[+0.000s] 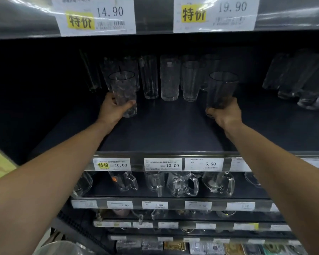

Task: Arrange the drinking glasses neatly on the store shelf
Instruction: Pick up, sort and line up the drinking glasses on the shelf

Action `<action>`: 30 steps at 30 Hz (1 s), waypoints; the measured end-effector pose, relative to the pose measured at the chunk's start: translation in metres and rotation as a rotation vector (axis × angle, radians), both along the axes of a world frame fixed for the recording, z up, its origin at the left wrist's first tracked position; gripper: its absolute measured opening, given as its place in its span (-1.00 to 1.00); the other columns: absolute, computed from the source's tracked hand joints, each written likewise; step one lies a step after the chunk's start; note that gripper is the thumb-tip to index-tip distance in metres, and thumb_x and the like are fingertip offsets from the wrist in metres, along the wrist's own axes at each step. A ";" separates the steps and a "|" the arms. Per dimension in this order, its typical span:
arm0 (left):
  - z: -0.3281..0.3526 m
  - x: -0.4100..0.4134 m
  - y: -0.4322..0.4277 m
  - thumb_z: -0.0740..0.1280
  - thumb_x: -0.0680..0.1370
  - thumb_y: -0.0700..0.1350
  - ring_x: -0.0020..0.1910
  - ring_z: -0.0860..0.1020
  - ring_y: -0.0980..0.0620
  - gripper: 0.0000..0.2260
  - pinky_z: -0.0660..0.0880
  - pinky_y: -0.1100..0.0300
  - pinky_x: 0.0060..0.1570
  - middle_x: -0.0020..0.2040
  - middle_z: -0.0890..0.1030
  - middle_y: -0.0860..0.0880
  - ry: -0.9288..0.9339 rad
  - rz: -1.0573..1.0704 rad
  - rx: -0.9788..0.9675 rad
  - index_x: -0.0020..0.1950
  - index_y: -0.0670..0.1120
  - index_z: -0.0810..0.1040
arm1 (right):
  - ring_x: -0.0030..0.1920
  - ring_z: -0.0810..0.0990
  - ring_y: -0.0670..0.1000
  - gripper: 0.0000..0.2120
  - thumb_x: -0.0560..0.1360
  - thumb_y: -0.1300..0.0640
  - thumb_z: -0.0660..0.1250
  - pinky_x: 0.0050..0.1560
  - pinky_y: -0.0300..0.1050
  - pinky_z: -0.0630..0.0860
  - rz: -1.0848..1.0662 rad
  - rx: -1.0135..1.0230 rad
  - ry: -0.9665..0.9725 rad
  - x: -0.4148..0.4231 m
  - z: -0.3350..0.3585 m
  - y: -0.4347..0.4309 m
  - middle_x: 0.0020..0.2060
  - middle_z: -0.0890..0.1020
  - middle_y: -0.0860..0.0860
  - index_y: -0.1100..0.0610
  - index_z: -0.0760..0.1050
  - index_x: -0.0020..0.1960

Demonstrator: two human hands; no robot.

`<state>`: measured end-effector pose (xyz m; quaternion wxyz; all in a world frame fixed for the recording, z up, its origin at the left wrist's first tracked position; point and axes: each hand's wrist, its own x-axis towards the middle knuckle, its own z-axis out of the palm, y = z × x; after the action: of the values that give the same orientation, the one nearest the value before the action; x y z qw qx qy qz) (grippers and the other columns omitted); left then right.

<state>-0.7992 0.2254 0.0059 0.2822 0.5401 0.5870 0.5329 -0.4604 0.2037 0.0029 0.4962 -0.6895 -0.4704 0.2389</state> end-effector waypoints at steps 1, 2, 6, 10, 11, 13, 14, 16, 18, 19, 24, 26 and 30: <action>-0.001 -0.001 0.002 0.55 0.43 -0.01 0.14 0.56 0.05 -0.47 0.50 0.19 0.17 0.16 0.57 -0.01 0.004 0.000 0.008 0.30 -0.15 0.45 | 0.17 0.53 -0.02 -0.34 0.36 0.16 0.56 0.03 -0.28 0.41 -0.017 -0.003 -0.011 0.000 0.000 0.002 0.20 0.53 -0.04 0.17 0.37 0.39; -0.001 -0.002 0.005 0.55 0.43 0.00 0.13 0.57 0.05 -0.47 0.51 0.21 0.15 0.17 0.59 -0.01 0.004 -0.005 0.015 0.30 -0.15 0.47 | 0.19 0.53 0.00 -0.33 0.35 0.13 0.57 0.07 -0.25 0.43 -0.039 0.001 -0.021 -0.001 0.001 0.004 0.23 0.52 -0.03 0.16 0.38 0.39; -0.001 -0.003 0.016 0.55 0.44 0.00 0.13 0.59 0.07 -0.48 0.51 0.25 0.12 0.19 0.61 0.01 -0.012 -0.014 0.028 0.33 -0.11 0.52 | 0.24 0.50 0.10 -0.34 0.33 0.03 0.59 0.19 -0.19 0.41 -0.107 0.021 -0.102 0.002 -0.001 0.017 0.28 0.48 0.10 0.16 0.44 0.35; 0.001 -0.003 0.028 0.53 0.47 -0.04 0.10 0.58 0.08 -0.52 0.50 0.34 0.06 0.17 0.60 0.01 -0.049 -0.013 0.029 0.33 -0.13 0.52 | 0.24 0.54 0.12 -0.34 0.32 0.00 0.60 0.19 -0.15 0.48 -0.096 0.025 -0.093 0.003 0.001 0.029 0.26 0.56 0.10 0.12 0.47 0.34; 0.001 -0.003 0.031 0.53 0.47 -0.05 0.09 0.58 0.08 -0.53 0.49 0.38 0.00 0.15 0.60 0.01 -0.049 -0.009 0.034 0.33 -0.14 0.52 | 0.26 0.53 0.10 -0.34 0.34 0.02 0.59 0.19 -0.14 0.48 -0.093 0.024 -0.076 0.003 0.002 0.031 0.28 0.55 0.10 0.13 0.45 0.36; 0.001 -0.005 0.038 0.55 0.45 -0.07 0.07 0.59 0.07 -0.50 0.50 0.42 -0.09 0.13 0.60 -0.01 -0.058 0.019 0.053 0.32 -0.17 0.49 | 0.19 0.52 0.00 -0.35 0.41 0.09 0.56 0.04 -0.22 0.43 -0.090 0.034 -0.009 0.004 0.003 0.034 0.31 0.54 0.07 0.14 0.37 0.40; 0.001 -0.006 0.041 0.56 0.44 -0.07 0.04 0.59 0.08 -0.48 0.50 0.42 -0.12 0.11 0.60 -0.02 -0.066 0.036 0.055 0.30 -0.19 0.47 | 0.12 0.49 -0.04 -0.35 0.43 0.12 0.54 -0.01 -0.26 0.38 -0.092 0.041 0.025 0.005 0.002 0.036 0.30 0.54 0.05 0.14 0.34 0.42; 0.001 -0.006 0.048 0.57 0.43 -0.08 -0.03 0.57 0.12 -0.51 0.50 0.42 -0.17 0.06 0.59 -0.03 -0.077 0.060 0.043 0.24 -0.20 0.45 | 0.08 0.47 -0.04 -0.35 0.44 0.13 0.53 0.00 -0.26 0.36 -0.102 0.052 0.056 0.005 0.003 0.038 0.30 0.53 0.05 0.14 0.30 0.42; -0.001 -0.007 0.055 0.56 0.43 -0.10 -0.10 0.55 0.16 -0.57 0.49 0.47 -0.24 -0.01 0.57 0.01 -0.086 0.065 0.034 0.16 -0.17 0.44 | 0.17 0.53 0.06 -0.34 0.42 0.12 0.54 0.06 -0.20 0.39 -0.133 0.043 0.073 0.005 0.003 0.046 0.30 0.54 0.09 0.15 0.29 0.39; -0.002 -0.007 0.058 0.56 0.43 -0.10 -0.12 0.54 0.19 -0.58 0.48 0.49 -0.26 -0.04 0.57 0.03 -0.083 0.063 0.035 0.14 -0.16 0.43 | 0.22 0.54 0.11 -0.34 0.41 0.12 0.55 0.07 -0.17 0.40 -0.145 0.042 0.074 0.004 0.003 0.048 0.30 0.54 0.11 0.16 0.29 0.38; -0.001 -0.007 0.071 0.55 0.44 -0.07 -0.04 0.56 0.10 -0.53 0.48 0.39 -0.15 0.06 0.58 -0.06 -0.061 0.073 0.046 0.22 -0.21 0.46 | 0.24 0.54 0.15 -0.37 0.40 0.11 0.55 0.07 -0.14 0.44 -0.155 0.037 0.042 0.002 0.005 0.059 0.28 0.55 0.10 0.16 0.33 0.36; -0.002 -0.008 0.074 0.56 0.43 -0.05 0.04 0.57 0.02 -0.51 0.48 0.33 -0.11 0.10 0.59 -0.08 -0.050 0.089 0.059 0.23 -0.21 0.48 | 0.25 0.53 0.15 -0.36 0.36 0.08 0.57 0.09 -0.13 0.44 -0.163 0.044 0.005 0.001 0.005 0.063 0.28 0.53 0.11 0.16 0.37 0.33; -0.002 -0.008 0.077 0.56 0.43 -0.05 -0.01 0.58 0.05 -0.55 0.47 0.35 -0.15 0.06 0.61 -0.06 -0.042 0.099 0.067 0.21 -0.19 0.52 | 0.22 0.55 0.15 -0.39 0.38 0.05 0.56 0.10 -0.11 0.47 -0.178 0.049 -0.004 0.000 0.003 0.065 0.26 0.57 0.09 0.13 0.40 0.34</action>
<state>-0.8076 0.3028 0.0039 0.2497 0.5084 0.5889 0.5766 -0.4608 0.2691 0.0059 0.5311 -0.7167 -0.4141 0.1811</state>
